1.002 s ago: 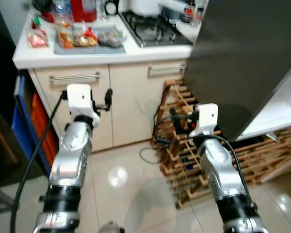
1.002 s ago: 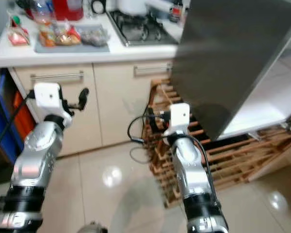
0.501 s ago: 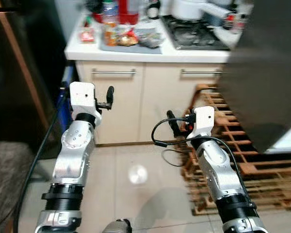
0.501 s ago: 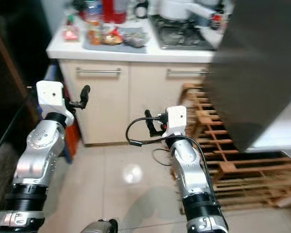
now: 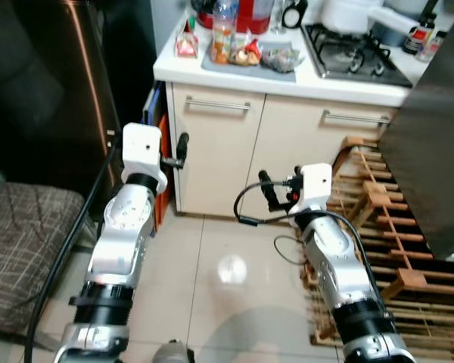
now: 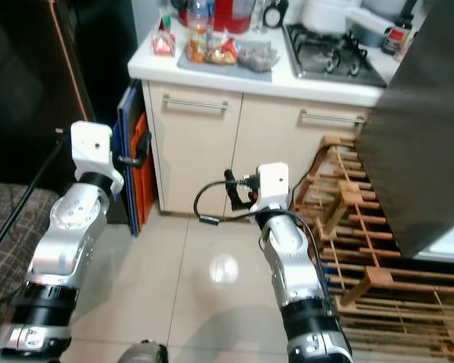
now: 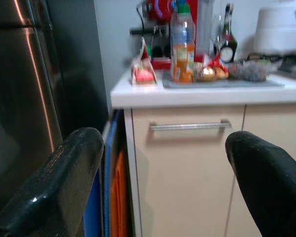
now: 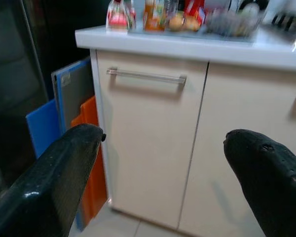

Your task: Restocking fridge

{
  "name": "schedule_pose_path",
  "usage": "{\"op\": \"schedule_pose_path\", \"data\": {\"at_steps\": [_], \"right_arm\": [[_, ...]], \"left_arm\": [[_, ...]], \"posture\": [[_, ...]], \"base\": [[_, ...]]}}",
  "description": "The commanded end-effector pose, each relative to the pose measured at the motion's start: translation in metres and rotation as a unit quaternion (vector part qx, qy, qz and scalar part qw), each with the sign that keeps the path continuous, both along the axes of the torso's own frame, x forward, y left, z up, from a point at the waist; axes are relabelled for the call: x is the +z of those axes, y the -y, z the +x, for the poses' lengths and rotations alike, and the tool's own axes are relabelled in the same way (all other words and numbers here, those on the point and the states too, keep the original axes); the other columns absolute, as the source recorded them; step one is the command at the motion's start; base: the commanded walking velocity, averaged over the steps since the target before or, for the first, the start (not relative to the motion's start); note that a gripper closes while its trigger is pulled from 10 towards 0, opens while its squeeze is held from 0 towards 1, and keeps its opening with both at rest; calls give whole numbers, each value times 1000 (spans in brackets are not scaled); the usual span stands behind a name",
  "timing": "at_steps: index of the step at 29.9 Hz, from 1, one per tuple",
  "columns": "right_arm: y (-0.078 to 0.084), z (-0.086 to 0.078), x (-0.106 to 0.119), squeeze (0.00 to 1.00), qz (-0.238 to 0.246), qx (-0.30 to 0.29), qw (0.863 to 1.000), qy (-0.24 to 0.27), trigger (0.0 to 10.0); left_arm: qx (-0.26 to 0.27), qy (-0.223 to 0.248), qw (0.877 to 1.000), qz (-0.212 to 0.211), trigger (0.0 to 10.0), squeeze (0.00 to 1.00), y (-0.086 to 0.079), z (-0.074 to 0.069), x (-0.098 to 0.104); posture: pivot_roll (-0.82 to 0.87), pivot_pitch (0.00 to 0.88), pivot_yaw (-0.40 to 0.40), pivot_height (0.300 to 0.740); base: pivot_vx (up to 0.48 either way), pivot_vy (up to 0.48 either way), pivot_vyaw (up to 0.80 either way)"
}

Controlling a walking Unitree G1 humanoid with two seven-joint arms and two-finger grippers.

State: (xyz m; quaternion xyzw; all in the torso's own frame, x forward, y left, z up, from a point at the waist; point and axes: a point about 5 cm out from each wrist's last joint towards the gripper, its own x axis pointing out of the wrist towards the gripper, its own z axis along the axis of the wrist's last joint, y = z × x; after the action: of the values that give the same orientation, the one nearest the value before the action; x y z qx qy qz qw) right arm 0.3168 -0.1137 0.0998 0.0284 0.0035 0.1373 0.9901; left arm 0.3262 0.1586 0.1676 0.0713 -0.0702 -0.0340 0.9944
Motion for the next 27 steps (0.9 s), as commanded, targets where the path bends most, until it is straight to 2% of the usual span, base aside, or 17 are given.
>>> {"op": "schedule_pose_path", "data": {"at_steps": [1,13,18,20,27], "right_arm": [[3,3,8,0,-9,-7,1000,23,10000],[10,3,8,0,-13,-33,999,27,10000],[7,4,9,0,-13,-28,999,31,10000],[5,5,10,0,-13,-27,999,33,10000],[2,7,10,0,-12,-22,999,33,10000]], "left_arm": [[-19,14,1000,7,10000,0,6,3,6],[-20,26,999,7,10000,0,6,5,12],[-18,41,999,12,10000,0,4,4,16],[-25,55,998,-6,10000,0,4,2,21],[-29,70,997,11,10000,0,5,3,27]], "posture": [[34,0,-48,740],[31,0,-47,740],[43,0,-49,740],[47,0,-49,740],[57,0,-51,740]], "base": [[480,0,0],[480,0,0],[480,0,0],[480,0,0],[480,0,0]]}}
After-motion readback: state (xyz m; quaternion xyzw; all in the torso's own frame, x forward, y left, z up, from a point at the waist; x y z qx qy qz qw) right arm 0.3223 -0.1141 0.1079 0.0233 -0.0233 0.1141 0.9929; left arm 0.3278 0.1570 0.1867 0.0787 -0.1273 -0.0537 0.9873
